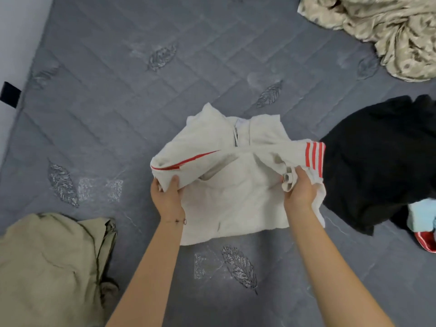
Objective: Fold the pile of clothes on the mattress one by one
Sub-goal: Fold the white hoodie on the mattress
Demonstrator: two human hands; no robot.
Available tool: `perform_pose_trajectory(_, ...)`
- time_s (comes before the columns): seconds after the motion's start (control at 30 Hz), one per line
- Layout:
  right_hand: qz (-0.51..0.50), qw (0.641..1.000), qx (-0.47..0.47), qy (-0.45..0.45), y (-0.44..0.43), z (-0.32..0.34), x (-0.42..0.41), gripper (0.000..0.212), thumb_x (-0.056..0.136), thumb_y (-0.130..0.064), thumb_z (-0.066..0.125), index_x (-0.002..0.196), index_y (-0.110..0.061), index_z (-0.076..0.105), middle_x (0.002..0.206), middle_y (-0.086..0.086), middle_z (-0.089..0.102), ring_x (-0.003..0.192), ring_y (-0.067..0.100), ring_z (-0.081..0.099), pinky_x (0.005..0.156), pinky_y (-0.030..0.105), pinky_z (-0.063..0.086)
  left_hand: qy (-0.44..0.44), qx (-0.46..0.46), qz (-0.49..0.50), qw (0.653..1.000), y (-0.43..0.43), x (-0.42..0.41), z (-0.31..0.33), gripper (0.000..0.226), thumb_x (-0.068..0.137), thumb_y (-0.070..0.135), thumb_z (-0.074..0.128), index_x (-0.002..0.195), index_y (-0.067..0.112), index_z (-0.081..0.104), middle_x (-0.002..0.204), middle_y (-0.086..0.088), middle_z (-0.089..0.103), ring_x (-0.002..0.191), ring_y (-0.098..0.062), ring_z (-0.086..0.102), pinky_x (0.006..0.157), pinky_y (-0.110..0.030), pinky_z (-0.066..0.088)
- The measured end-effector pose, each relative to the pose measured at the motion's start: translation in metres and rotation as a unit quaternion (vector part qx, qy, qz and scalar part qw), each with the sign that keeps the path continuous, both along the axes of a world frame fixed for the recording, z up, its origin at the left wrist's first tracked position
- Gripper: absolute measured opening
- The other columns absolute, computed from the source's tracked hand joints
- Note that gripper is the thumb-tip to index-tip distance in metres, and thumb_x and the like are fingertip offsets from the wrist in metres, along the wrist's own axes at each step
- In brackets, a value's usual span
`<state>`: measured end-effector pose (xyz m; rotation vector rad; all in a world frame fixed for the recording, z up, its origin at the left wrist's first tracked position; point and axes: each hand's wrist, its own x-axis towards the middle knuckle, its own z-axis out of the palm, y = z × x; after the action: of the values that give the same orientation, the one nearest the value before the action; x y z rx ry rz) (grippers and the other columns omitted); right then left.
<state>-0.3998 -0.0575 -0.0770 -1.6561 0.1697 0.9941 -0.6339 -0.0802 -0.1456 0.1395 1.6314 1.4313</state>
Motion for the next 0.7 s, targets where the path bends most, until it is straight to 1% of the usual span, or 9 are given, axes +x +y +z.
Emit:
perform_pose_trajectory(0.07,0.008,1.000,-0.002,-0.016,0.013,-0.006,0.003,0.017,0.096,-0.009,0.054,0.113,-0.008,0.057,0.080,0.005,0.062,0.053,0.001,0.063,0.059,0.014,0.051,0.008,0.020,-0.013,1.000,0.019,-0.004,-0.002,0.042,0.092,0.004,0.061,0.133,0.006,0.052,0.128,-0.009,0.061,0.112,-0.020,0.062,0.083,-0.029,0.057)
perform_pose_trajectory(0.1,0.009,1.000,-0.010,-0.015,0.020,-0.010,0.004,0.017,0.096,-0.010,0.056,0.111,-0.006,0.059,0.072,0.000,0.058,0.048,0.002,0.059,0.058,0.015,0.049,0.005,0.026,-0.014,1.000,0.029,-0.003,-0.005,0.043,0.092,0.004,0.062,0.133,0.005,0.051,0.130,-0.009,0.060,0.113,-0.020,0.062,0.086,-0.031,0.056)
perform_pose_trajectory(0.2,0.020,1.000,-0.008,-0.020,0.038,-0.014,0.005,0.032,0.096,-0.014,0.056,0.127,-0.003,0.054,0.088,-0.007,0.061,0.075,0.005,0.057,0.072,0.015,0.046,-0.016,0.013,0.020,1.000,0.058,0.000,-0.014,0.040,0.091,0.003,0.061,0.130,-0.002,0.051,0.131,-0.015,0.058,0.115,-0.025,0.061,0.081,-0.028,0.056)
perform_pose_trajectory(0.3,0.012,0.998,-0.036,-0.049,0.055,-0.010,0.008,0.032,0.097,-0.011,0.054,0.128,-0.003,0.054,0.125,0.012,0.061,0.108,0.024,0.061,0.078,0.022,0.049,-0.027,0.004,0.055,0.998,0.081,0.001,-0.023,0.042,0.090,-0.001,0.060,0.129,-0.008,0.049,0.131,-0.023,0.056,0.116,-0.032,0.059,0.076,-0.027,0.057)
perform_pose_trajectory(0.4,0.002,0.999,-0.038,-0.018,0.073,-0.028,0.021,0.003,0.095,-0.013,0.057,0.095,-0.014,0.059,0.100,0.005,0.067,0.079,0.015,0.065,0.068,0.022,0.050,-0.016,-0.013,0.069,0.997,0.094,0.002,-0.024,0.039,0.090,-0.002,0.059,0.127,-0.010,0.051,0.124,-0.023,0.059,0.114,-0.033,0.061,0.075,-0.027,0.057)
perform_pose_trajectory(0.47,-0.005,0.999,-0.039,-0.021,0.085,-0.036,0.031,0.007,0.095,-0.016,0.057,0.090,-0.013,0.059,0.076,-0.004,0.059,0.064,0.004,0.054,0.072,0.017,0.048,-0.010,-0.012,0.071,0.997,0.104,0.004,-0.022,0.038,0.090,-0.002,0.059,0.126,-0.010,0.051,0.122,-0.023,0.059,0.109,-0.031,0.062,0.076,-0.029,0.058)
perform_pose_trajectory(0.53,0.000,0.998,-0.044,-0.034,0.095,-0.038,0.038,0.017,0.095,-0.018,0.057,0.078,-0.015,0.056,0.068,-0.006,0.054,0.059,0.002,0.053,0.061,0.008,0.045,-0.012,-0.004,0.086,0.996,0.115,0.008,-0.018,0.037,0.091,-0.003,0.057,0.127,-0.007,0.047,0.119,-0.019,0.059,0.103,-0.026,0.062,0.080,-0.032,0.058)
perform_pose_trajectory(0.6,-0.036,0.999,-0.005,-0.005,0.103,-0.038,0.042,0.013,0.094,-0.020,0.061,0.082,-0.014,0.060,0.078,-0.004,0.063,0.070,0.005,0.064,0.063,0.011,0.053,-0.010,-0.004,0.118,0.993,0.126,0.014,-0.014,0.039,0.092,-0.003,0.056,0.128,-0.001,0.043,0.108,-0.006,0.056,0.100,-0.022,0.061,0.085,-0.034,0.057)
perform_pose_trajectory(0.7,-0.021,0.996,0.060,0.059,0.111,-0.049,0.044,0.016,0.097,-0.027,0.058,0.096,-0.011,0.061,0.108,0.007,0.068,0.087,0.013,0.071,0.087,0.030,0.057,0.005,-0.026,0.122,0.992,0.136,0.022,-0.014,0.050,0.093,0.004,0.057,0.137,0.006,0.034,0.107,0.002,0.053,0.096,-0.013,0.062,0.082,-0.025,0.056)
